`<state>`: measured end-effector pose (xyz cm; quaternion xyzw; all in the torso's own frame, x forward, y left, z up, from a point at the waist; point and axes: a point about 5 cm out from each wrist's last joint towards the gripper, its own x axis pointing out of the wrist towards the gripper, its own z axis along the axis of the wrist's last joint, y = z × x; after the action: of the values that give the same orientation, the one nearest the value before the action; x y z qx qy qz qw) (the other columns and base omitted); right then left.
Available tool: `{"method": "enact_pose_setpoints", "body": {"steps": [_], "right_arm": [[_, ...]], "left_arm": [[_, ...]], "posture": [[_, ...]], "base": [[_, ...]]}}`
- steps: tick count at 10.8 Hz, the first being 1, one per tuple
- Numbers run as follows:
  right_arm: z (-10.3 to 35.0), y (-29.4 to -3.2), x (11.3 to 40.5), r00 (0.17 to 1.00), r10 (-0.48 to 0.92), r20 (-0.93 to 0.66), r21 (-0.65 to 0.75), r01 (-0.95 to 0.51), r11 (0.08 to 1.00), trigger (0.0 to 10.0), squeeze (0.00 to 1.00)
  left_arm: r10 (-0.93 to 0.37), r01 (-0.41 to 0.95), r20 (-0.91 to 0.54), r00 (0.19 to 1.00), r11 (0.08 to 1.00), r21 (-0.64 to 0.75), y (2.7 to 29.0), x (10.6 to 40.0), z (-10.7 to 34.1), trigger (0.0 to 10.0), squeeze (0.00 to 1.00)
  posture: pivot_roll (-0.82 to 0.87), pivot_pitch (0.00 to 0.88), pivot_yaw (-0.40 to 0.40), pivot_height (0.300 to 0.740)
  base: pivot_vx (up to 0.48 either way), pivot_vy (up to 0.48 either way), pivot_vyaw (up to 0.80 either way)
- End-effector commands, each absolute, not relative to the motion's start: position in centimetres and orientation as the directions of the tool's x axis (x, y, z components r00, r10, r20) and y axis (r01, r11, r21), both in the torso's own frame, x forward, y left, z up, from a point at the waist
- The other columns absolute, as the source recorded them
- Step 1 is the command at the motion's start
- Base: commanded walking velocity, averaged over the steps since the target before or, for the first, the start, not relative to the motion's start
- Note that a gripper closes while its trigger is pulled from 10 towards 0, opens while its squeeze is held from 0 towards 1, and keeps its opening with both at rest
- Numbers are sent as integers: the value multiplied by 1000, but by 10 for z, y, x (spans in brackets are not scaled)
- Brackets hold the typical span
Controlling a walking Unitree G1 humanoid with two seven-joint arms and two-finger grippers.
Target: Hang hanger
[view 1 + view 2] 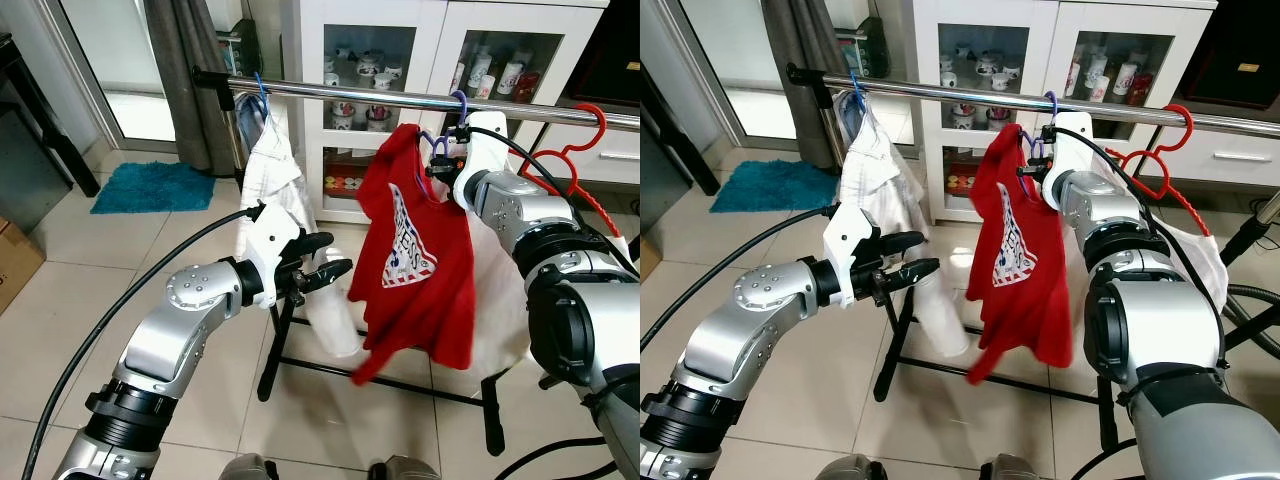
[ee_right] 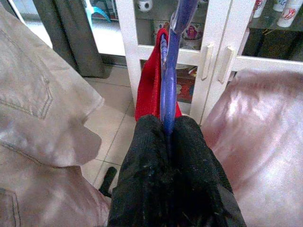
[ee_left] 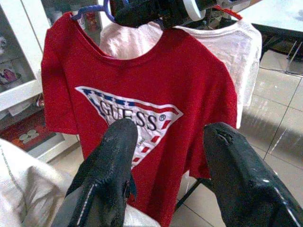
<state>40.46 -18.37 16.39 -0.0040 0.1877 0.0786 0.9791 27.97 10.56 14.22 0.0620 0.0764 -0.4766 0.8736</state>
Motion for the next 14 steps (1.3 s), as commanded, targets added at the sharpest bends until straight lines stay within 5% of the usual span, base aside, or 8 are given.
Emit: {"method": "enact_pose_setpoints", "body": {"steps": [1,2,3,4,8,9,14], "right_arm": [[174,-185,408,929,149,-340,-32,-170,985,1686,0],[177,-185,409,935,151,-320,-50,-176,983,10000,0],[181,-183,410,940,167,-296,-25,-183,983,10000,824],[184,-185,411,947,149,-283,-29,-164,986,10000,1000],[187,-186,413,964,66,-256,-42,-80,996,10000,1000],[189,-184,414,966,59,-253,-54,-75,996,10000,0],[178,-173,411,940,141,-310,-88,-176,980,10000,0]], "left_arm": [[-825,846,-197,530,528,66,104,282,146,10000,0],[-824,845,-195,532,530,69,104,283,147,10000,0],[-825,846,-194,531,528,72,104,282,148,10000,0],[-826,848,-198,528,524,78,104,281,148,10000,0],[-842,870,-227,490,489,64,103,268,149,10000,0],[-844,874,-239,481,482,59,104,265,148,10000,0],[-842,884,-290,456,467,35,112,252,148,10000,0]], "posture": [[-80,0,30,740],[-75,0,26,740],[-70,0,17,740],[-65,0,12,740],[-46,0,21,740],[-39,0,21,740],[6,0,4,740]], "base": [[0,0,0],[0,0,0],[0,0,0],[0,0,0],[0,0,0],[0,0,0],[0,0,0]]}}
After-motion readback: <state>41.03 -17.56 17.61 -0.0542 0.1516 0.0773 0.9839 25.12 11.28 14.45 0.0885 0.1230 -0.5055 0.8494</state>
